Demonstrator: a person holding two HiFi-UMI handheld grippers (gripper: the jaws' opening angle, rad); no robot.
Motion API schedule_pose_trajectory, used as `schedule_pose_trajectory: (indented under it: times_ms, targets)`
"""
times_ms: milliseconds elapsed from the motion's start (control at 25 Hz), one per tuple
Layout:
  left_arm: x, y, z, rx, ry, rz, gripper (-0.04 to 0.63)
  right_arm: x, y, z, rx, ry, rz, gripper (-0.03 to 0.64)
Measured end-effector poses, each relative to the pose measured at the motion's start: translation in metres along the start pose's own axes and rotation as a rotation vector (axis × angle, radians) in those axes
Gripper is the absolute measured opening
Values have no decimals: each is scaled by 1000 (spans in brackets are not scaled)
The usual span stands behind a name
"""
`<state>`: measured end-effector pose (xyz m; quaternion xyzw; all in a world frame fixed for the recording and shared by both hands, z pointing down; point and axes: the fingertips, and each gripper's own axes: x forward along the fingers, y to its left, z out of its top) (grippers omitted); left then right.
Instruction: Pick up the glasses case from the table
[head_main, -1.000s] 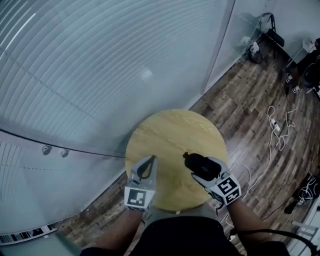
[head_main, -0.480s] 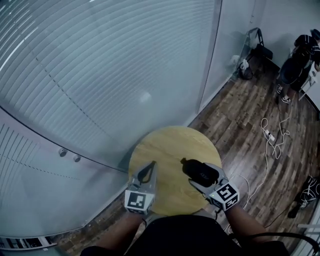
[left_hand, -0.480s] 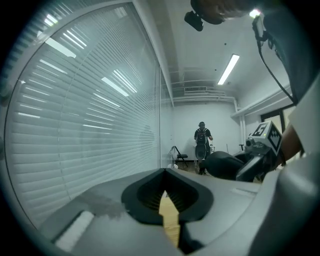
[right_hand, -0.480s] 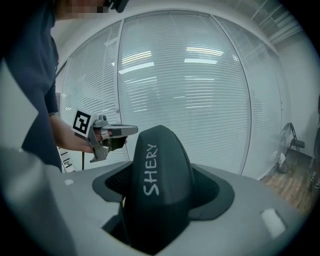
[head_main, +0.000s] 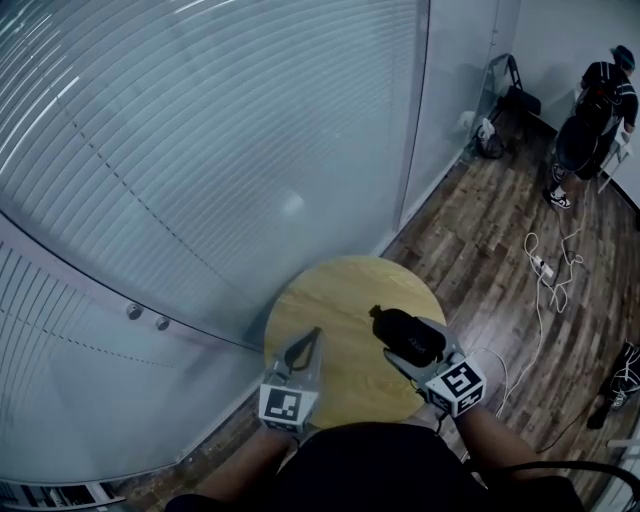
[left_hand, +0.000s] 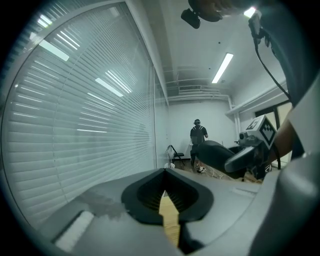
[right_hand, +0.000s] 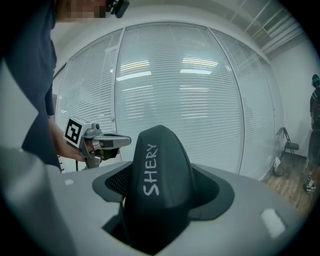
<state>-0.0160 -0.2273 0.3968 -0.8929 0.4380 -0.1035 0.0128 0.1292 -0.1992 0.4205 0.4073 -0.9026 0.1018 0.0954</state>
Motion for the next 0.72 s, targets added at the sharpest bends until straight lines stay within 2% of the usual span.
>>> schedule_pose_trajectory:
  times_ms: [120, 200, 320, 440, 720]
  targets:
    - [1, 2, 7, -34, -19, 15, 3, 2, 0, -2, -5, 7, 8, 357]
    - [3, 4, 8, 10, -16, 7, 4, 5, -1, -2, -6, 8, 11, 356]
    - [4, 6, 11, 8, -24, 3, 3, 9, -1, -2, -7, 12, 8, 357]
    - [4, 10, 14, 42, -23, -6, 3, 12, 2, 1, 1, 11, 16, 356]
    - [6, -3, 18, 38, -14, -12, 5, 1, 0, 8, 7, 3, 24, 356]
